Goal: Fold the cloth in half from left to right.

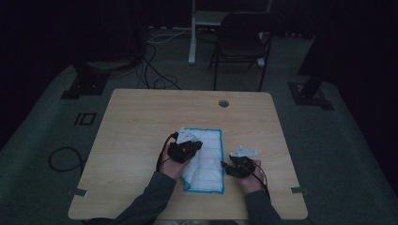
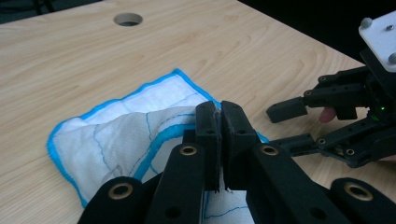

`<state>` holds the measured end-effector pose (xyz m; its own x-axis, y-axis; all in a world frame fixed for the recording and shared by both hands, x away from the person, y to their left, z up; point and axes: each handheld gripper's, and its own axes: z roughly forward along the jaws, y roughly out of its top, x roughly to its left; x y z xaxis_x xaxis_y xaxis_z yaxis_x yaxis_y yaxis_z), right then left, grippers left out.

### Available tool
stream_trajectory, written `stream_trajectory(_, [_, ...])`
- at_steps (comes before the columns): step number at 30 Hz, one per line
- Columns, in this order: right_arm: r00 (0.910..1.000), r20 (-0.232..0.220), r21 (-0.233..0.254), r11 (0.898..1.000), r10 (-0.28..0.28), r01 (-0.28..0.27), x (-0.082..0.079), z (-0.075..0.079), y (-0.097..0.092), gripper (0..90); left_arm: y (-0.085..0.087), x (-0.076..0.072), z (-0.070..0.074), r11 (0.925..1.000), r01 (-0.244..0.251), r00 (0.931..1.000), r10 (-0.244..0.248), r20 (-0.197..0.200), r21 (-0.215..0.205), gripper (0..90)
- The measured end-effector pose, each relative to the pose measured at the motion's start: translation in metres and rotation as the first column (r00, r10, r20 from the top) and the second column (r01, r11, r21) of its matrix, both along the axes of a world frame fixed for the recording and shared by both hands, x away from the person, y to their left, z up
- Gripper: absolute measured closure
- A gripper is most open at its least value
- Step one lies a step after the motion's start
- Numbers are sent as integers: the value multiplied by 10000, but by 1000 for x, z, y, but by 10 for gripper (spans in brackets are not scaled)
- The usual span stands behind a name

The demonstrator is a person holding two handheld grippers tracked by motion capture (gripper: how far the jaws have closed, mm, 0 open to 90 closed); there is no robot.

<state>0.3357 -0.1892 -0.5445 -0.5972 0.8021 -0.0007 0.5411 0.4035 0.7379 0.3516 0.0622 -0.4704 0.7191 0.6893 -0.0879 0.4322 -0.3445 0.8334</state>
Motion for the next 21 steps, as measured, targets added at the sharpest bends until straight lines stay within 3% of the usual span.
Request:
stream_trajectory(5, [10000,-13,27,10000,27,-27,0,0,0,507,-15,3,-6,9994,294,9995,-292,-107,186,874])
stream_trajectory(21, [10000,-49,66,10000,51,-51,0,0,0,508,-40,7,-23,9943,787,9964,-761,-375,723,873])
